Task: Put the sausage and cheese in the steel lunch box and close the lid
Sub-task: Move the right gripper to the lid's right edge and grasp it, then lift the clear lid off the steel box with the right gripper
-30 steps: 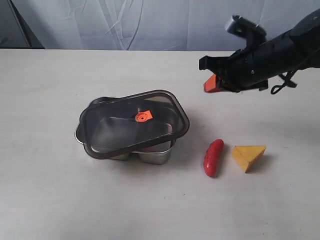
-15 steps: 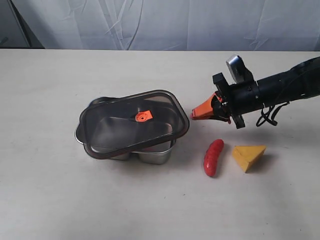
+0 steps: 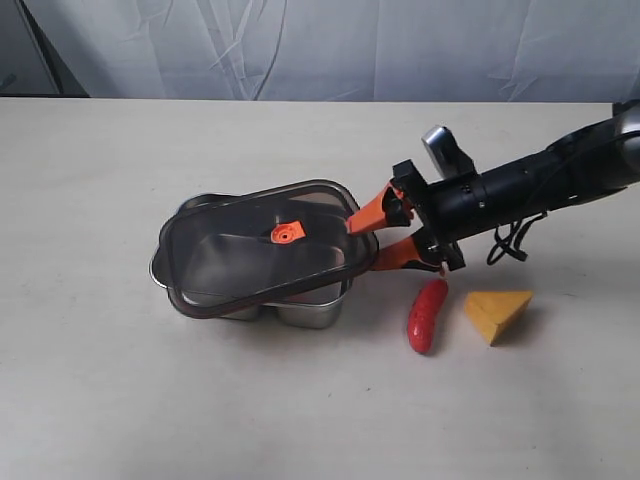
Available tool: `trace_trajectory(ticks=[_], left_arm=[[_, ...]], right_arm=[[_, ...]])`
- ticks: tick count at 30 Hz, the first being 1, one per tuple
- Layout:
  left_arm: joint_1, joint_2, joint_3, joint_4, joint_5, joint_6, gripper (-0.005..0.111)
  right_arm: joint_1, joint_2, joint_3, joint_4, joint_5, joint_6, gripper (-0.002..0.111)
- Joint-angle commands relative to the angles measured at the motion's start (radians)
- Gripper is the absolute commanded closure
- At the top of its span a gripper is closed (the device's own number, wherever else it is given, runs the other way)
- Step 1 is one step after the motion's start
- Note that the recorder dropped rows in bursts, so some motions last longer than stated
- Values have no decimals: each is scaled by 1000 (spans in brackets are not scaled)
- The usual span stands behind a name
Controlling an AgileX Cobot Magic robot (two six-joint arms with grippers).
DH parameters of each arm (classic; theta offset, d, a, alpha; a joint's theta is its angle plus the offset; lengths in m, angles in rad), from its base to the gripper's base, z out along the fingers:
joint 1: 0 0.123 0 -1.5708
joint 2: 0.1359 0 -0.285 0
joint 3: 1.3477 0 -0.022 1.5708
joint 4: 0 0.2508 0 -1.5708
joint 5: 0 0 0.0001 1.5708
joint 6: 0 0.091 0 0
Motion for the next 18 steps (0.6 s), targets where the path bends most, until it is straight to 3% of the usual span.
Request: trace_trajectory(ticks=[1, 6, 7, 18], left_arm=[[-10, -5, 5, 0, -7, 1, 107], [-10, -5, 5, 0, -7, 1, 107], [-10, -5, 5, 0, -7, 1, 107], [-10, -5, 5, 0, -7, 1, 107]], right_arm=[[47, 0, -2, 15, -35, 0, 64], [42, 0, -2, -6, 3, 0, 106], [42, -4, -2, -14, 7, 0, 109], [35, -29, -16, -80, 35, 1, 109]])
